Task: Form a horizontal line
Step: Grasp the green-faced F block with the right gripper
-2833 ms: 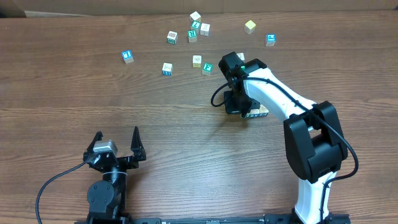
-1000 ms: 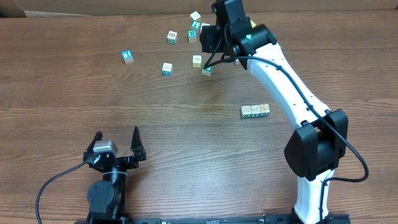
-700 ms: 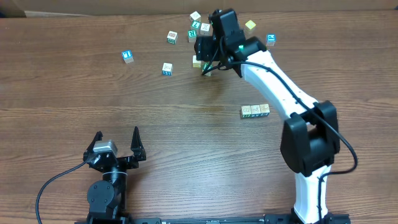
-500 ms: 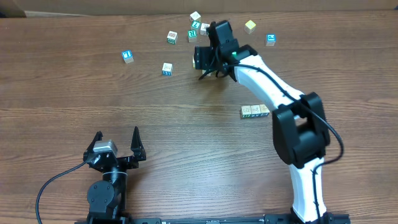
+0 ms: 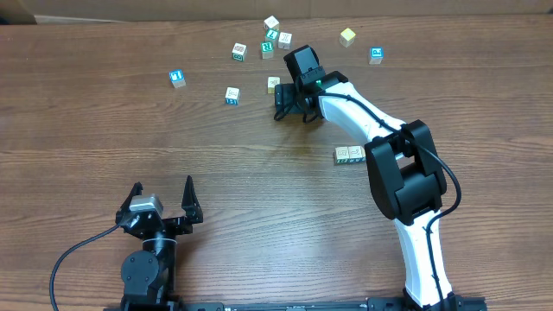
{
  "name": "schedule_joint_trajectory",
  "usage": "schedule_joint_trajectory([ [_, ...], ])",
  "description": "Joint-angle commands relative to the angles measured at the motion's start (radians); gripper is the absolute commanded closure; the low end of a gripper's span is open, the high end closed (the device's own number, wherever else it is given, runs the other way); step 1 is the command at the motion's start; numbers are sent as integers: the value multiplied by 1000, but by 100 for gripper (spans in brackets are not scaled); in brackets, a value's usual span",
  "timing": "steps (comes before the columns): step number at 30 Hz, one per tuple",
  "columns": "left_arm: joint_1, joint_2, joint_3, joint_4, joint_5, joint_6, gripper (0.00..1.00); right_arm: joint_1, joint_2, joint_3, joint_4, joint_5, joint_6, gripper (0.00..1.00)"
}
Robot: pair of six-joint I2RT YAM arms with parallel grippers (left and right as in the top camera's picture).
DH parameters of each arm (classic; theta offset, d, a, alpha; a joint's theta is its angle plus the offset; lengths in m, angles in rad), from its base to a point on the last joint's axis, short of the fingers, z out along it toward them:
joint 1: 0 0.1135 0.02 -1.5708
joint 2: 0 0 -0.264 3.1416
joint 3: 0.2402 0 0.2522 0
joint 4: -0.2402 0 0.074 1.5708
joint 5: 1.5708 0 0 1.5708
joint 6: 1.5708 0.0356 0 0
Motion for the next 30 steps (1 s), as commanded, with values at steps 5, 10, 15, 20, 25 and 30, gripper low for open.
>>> schedule_joint_trajectory([
  [5,5,-10,-4,0,-2,22,1,-18,-15,64,-87,45,41,39],
  [10,5,-10,-4,0,-2,22,0,-18,-57,76,-105,38,40,53],
  [15,5,-10,-4,0,-2,22,0,-18,-77,76,-86,38,41,81],
  [20,5,-10,-4,0,-2,22,1,-18,-66,75,-56,39,41,83],
  [25,5,-10,-4,0,-2,22,0,-18,-55,75,-35,38,41,80],
  [30,5,-10,-4,0,-2,22,1,-18,-32,75,6,37,41,64],
])
